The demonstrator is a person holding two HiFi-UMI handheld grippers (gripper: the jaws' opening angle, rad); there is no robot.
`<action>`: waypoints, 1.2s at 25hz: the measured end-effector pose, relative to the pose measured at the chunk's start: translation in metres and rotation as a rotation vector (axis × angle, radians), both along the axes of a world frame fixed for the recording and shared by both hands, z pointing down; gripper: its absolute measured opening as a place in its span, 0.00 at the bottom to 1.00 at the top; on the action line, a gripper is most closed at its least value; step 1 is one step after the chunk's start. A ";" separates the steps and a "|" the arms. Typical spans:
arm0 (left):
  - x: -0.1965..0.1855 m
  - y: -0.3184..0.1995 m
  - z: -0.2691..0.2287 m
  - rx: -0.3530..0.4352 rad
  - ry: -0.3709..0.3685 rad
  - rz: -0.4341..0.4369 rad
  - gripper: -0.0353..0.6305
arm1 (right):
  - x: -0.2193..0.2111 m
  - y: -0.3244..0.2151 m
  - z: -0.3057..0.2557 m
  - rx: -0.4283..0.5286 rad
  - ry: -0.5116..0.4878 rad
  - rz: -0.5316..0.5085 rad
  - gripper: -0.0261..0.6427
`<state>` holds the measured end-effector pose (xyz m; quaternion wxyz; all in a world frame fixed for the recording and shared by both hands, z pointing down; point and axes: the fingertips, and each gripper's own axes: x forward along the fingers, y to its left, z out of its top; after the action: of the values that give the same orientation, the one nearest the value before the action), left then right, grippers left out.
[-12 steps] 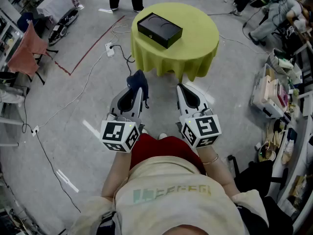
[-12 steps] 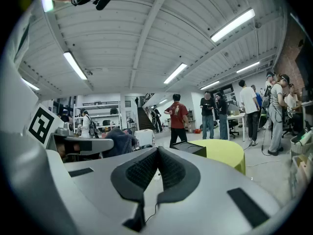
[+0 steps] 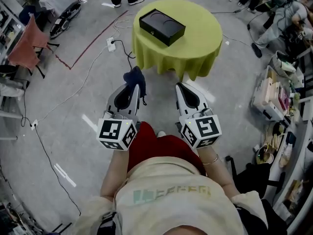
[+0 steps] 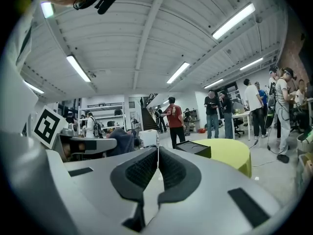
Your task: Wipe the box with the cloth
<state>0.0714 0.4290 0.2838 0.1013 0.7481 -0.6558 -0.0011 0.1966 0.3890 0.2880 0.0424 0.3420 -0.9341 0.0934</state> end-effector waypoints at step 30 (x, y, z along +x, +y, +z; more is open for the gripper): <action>-0.218 -0.307 0.042 -0.059 0.061 0.209 0.15 | -0.216 -0.294 0.044 -0.118 0.046 0.225 0.10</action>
<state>-0.1469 0.1224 0.3259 0.1430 0.8087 -0.5706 0.0059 -0.0192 0.0951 0.3318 0.0732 0.4434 -0.8816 0.1442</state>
